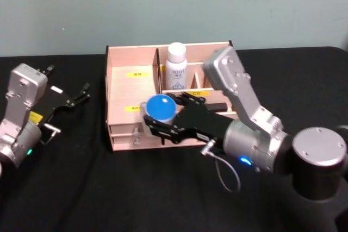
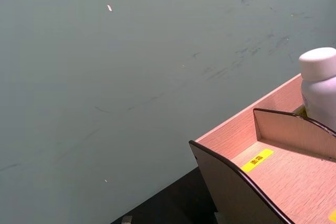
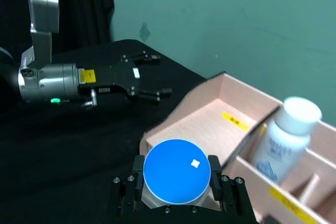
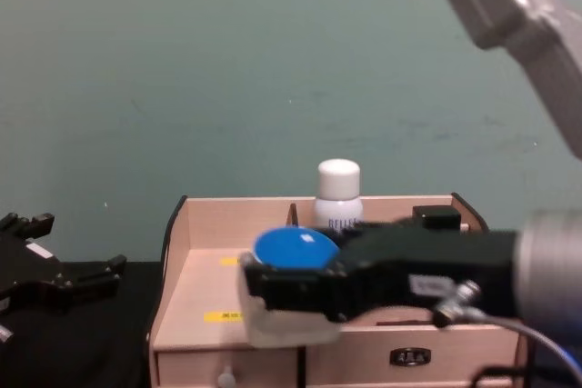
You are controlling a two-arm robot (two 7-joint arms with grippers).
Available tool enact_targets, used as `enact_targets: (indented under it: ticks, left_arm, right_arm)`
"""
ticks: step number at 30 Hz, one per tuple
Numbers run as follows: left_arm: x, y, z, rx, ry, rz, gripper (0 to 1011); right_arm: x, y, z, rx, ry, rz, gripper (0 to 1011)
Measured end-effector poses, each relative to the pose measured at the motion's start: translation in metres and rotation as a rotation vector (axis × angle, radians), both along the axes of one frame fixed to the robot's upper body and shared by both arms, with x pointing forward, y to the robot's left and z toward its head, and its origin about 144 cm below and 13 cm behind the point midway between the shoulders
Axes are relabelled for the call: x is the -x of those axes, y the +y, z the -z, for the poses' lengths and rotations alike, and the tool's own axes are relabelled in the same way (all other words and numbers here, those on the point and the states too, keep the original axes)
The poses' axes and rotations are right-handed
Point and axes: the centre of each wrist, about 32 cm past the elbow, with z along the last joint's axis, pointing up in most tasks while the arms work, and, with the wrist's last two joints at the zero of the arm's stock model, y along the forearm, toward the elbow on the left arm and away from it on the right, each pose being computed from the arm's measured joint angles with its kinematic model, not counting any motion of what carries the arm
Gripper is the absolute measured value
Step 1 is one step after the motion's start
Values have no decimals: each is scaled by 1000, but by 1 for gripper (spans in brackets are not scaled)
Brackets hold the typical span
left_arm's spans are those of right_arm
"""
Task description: Pick up the facial cleanser and watermelon frost from the table and place them into the tiered storage box.
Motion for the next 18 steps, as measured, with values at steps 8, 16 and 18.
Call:
enact_targets:
  ticks: [8, 16, 18]
  left_arm:
    - [0, 0, 0, 0, 0, 0, 1010]
    - [0, 0, 0, 0, 0, 0, 1010]
    - [0, 0, 0, 0, 0, 0, 1010]
  right_arm:
    - [-23, 20, -4, 12, -18, -11, 729]
    - [-49, 36, -3, 25, -14, 13, 729]
    - [-53, 38, -2, 25, -13, 17, 729]
